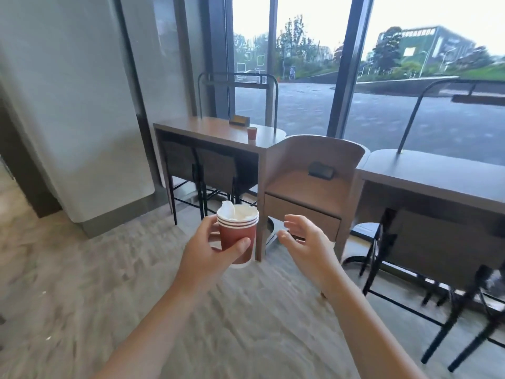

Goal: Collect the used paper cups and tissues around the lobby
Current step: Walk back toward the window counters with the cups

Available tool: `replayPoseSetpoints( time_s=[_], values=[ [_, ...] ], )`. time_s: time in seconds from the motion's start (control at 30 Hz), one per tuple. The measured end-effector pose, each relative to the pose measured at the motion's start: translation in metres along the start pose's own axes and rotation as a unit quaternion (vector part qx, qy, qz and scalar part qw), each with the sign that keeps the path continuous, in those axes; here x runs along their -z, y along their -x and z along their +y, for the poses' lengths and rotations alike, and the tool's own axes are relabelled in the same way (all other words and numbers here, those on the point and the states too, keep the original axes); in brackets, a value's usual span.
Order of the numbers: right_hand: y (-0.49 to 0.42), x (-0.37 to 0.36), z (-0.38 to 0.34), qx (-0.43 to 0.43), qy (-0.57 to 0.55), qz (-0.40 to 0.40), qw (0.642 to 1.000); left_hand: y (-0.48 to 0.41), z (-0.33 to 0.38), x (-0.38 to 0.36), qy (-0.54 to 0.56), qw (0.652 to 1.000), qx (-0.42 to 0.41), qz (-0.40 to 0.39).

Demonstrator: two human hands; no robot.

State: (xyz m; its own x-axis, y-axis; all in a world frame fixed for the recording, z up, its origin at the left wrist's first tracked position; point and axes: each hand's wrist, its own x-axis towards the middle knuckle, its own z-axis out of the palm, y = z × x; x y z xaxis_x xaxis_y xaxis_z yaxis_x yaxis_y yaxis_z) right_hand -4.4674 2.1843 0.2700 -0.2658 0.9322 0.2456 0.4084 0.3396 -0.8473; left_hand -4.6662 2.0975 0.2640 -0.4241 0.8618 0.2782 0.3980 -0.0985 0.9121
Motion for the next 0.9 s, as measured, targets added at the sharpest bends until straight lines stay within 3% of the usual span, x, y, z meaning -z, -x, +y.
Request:
replayPoseSetpoints(
  time_s=[0.4, 0.63, 0.9],
  values=[
    [-0.351, -0.117, -0.008, 0.059, -0.006, -0.079, 0.995, -0.316, -0.071, 0.024, -0.012, 0.996, 0.012, 0.092],
    [-0.534, -0.187, 0.029, 0.046, 0.007, -0.06, 0.997, -0.52, -0.148, 0.005, -0.018, 0.999, 0.001, 0.052],
    [-0.721, -0.183, 0.077, -0.005, -0.002, 0.008, 1.0, -0.73, -0.169, -0.055, -0.008, 1.0, -0.022, -0.017]
  ],
)
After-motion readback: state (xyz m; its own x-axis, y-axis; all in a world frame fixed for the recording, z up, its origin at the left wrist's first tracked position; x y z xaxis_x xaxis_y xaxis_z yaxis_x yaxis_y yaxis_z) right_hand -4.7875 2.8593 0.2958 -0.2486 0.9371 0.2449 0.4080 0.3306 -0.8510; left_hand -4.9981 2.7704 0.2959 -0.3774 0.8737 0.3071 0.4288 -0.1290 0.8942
